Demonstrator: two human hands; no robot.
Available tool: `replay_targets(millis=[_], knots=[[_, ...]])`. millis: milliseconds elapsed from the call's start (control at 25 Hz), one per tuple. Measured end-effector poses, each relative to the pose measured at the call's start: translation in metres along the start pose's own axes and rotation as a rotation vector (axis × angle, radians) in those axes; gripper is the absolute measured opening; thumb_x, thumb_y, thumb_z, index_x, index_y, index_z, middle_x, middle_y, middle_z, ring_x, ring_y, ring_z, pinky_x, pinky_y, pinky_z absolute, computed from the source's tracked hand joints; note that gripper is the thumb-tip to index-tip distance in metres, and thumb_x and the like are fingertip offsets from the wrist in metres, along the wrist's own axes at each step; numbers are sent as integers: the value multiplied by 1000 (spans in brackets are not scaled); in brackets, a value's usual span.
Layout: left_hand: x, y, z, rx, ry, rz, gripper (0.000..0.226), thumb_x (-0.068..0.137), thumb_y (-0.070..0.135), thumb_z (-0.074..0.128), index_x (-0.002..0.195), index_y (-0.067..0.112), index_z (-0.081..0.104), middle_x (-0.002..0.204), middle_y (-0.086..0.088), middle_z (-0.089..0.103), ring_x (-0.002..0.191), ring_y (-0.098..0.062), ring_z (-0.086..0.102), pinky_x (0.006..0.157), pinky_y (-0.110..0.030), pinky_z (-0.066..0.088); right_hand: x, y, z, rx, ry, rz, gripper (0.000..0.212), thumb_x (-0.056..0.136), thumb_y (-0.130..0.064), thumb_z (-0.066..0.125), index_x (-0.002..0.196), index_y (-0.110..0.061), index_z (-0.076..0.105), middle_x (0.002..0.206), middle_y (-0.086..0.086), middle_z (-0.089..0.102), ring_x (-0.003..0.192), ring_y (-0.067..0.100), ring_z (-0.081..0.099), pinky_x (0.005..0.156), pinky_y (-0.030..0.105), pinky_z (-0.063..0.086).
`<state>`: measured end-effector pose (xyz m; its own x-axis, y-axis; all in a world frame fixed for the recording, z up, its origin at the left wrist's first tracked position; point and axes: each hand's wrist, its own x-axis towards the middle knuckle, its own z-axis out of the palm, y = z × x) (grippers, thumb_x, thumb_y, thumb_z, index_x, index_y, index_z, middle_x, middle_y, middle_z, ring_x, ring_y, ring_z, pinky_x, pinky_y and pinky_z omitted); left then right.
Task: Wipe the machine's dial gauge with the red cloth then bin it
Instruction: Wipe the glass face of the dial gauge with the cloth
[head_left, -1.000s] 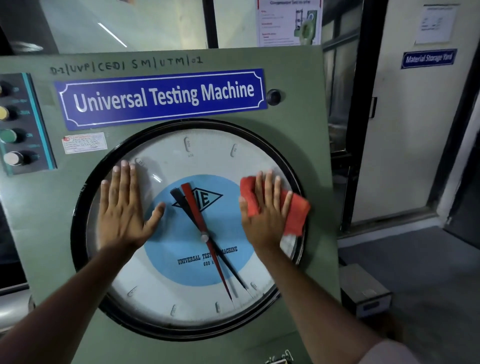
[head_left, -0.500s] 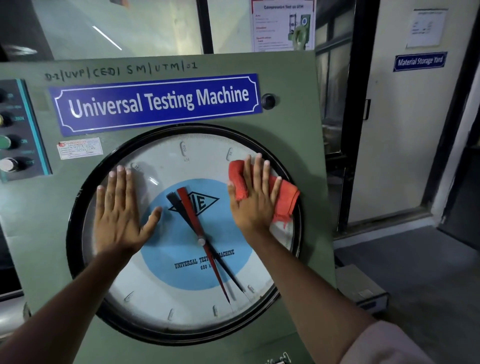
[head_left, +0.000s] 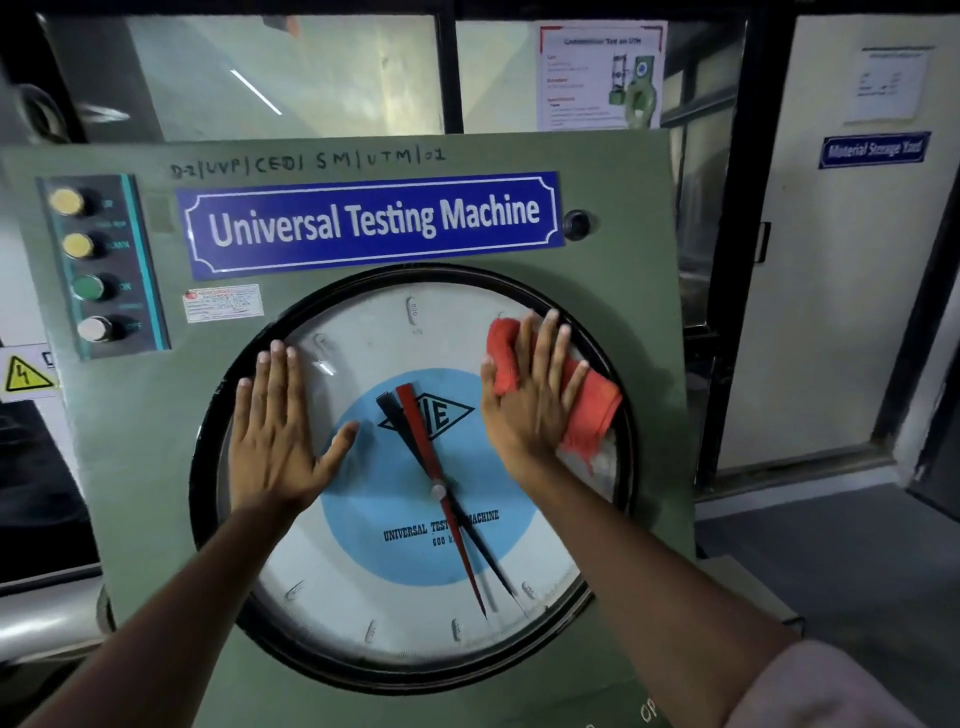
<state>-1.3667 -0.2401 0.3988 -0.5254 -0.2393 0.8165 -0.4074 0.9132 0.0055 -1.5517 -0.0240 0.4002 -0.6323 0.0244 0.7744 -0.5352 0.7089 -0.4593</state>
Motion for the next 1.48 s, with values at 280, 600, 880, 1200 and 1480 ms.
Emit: replay_targets(millis=[280,600,880,1200,1480], knots=[[-37,-33,8,-1,68,-52,103,98,73,35,173,12,-1,182,-3,-4,169,-21,1,136,-36,0,2,-133,12,33,3,-415,80,106,-61,34,174,-28,9,183,-1,4,169,22,2,134,57,-2],[-42,-32,1,29,4,-69,102,98,73,32,172,16,-9,181,-8,-5,168,-19,-6,136,-35,-5,66,-82,-8,-133,72,-485,77,108,-64,25,173,-30,3,181,2,-8,169,23,4,133,64,3],[-39,-37,1,32,25,-28,100,100,72,32,173,12,-1,182,-5,-5,169,-19,-1,136,-35,-4,71,-148,-10,161,106,-134,70,110,-60,32,171,-28,27,182,2,12,169,25,7,131,67,6],[-21,-44,-10,8,119,-159,100,99,69,38,172,7,8,181,-10,6,169,-24,6,137,-42,2,20,-223,10,6,-50,-615,69,107,-65,34,165,-28,43,180,-5,21,169,25,1,132,66,-4],[-19,-28,-12,0,100,-171,98,100,65,38,171,3,13,180,-14,8,168,-29,9,137,-40,1,40,-191,8,-48,21,-842,73,110,-64,35,173,-30,21,182,-4,14,168,16,9,135,58,2]])
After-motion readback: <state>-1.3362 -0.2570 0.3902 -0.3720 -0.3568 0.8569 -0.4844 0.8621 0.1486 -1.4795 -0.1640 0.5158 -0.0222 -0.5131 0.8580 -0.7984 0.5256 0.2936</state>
